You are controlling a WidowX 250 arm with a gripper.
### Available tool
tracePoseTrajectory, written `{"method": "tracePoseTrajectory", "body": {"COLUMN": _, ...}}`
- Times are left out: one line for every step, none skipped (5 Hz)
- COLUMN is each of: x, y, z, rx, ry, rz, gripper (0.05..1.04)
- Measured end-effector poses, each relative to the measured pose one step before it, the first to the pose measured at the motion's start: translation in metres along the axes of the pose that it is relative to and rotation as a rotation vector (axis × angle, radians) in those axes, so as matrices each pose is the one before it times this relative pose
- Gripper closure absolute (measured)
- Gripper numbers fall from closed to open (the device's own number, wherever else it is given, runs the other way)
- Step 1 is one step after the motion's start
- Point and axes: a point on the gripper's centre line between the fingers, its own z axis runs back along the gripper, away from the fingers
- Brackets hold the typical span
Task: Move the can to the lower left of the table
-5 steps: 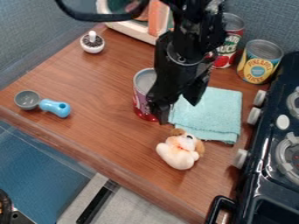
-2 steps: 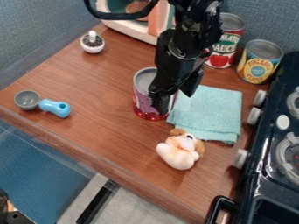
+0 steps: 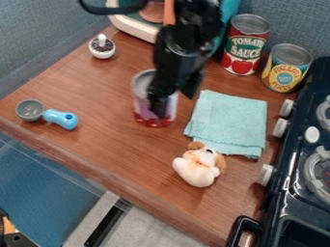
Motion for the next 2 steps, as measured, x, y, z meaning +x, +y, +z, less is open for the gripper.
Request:
{"method": "tracePoseTrajectory", "body": {"x": 0.01838, "y": 0.00722, "z": 0.00159, "rx": 0.0264, "ry": -0.0363, "rz": 0.0354, "gripper": 0.084}}
{"method": "tracePoseTrajectory", "body": {"x": 0.02249, "y": 0.00717, "z": -0.00425, "rx": 0.0193, "ry": -0.0141, "rz": 0.047, "gripper": 0.084}}
